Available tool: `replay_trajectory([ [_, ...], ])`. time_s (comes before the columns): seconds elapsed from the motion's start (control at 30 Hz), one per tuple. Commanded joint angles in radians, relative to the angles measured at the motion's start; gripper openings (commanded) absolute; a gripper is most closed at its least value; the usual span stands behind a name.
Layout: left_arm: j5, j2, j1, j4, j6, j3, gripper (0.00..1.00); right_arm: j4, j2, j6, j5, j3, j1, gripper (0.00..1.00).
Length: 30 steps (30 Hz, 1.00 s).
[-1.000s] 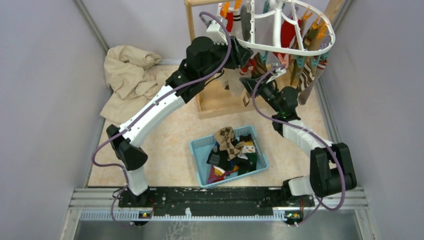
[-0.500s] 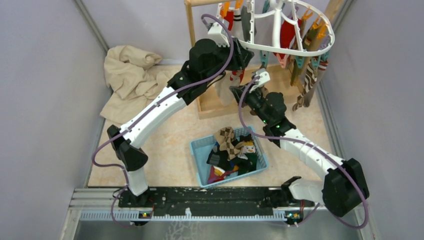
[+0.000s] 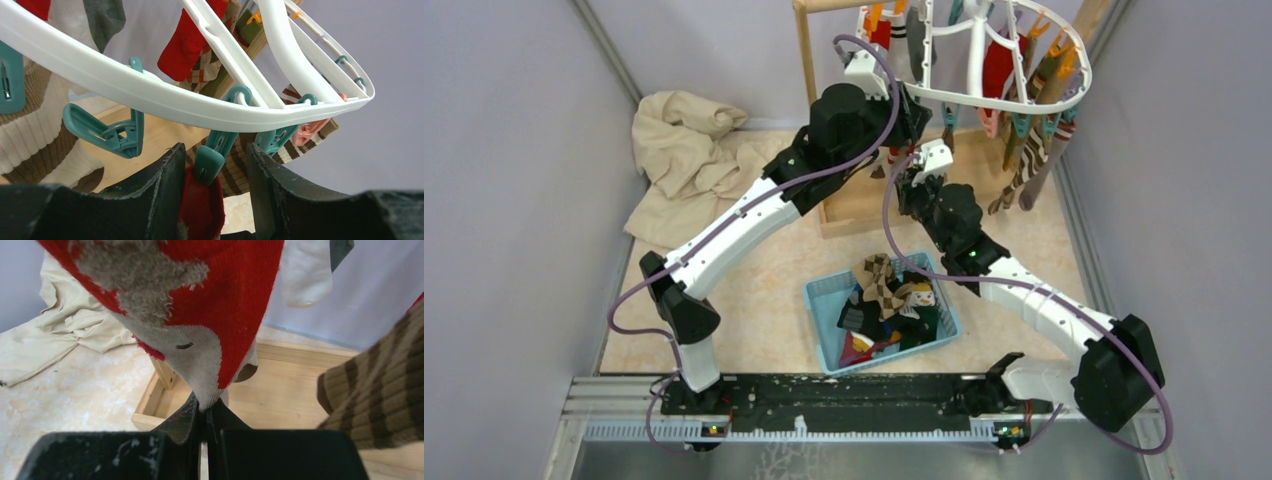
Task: Remove the socks clipped to the hanger
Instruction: Remove the sock from the hanger.
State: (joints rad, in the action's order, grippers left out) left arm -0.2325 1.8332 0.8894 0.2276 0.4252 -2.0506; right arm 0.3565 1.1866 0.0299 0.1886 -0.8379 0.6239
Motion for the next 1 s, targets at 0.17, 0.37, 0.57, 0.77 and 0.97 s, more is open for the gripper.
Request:
replay_trajectory([
  [0.17, -0.076, 0.012, 0.023, 0.008, -0.024, -0.079, 0.54, -0.007, -0.017, -0.071, 0.084, -0.066, 0.035, 0.0],
  [0.37, -0.09, 0.058, 0.026, 0.016, -0.037, -0.139, 0.54, -0.011, -0.007, -0.098, 0.103, -0.076, 0.046, 0.0],
  [0.57, -0.103, 0.081, 0.029, 0.037, -0.043, -0.162, 0.54, -0.018, -0.002, -0.108, 0.107, -0.087, 0.048, 0.0],
  [0.77, -0.13, 0.085, 0.033, 0.044, -0.057, -0.164, 0.55, -0.014, 0.001, -0.11, 0.106, -0.086, 0.048, 0.0],
  [0.97, -0.146, 0.091, 0.034, 0.045, -0.069, -0.173, 0.53, -0.014, -0.002, -0.11, 0.107, -0.081, 0.048, 0.0],
])
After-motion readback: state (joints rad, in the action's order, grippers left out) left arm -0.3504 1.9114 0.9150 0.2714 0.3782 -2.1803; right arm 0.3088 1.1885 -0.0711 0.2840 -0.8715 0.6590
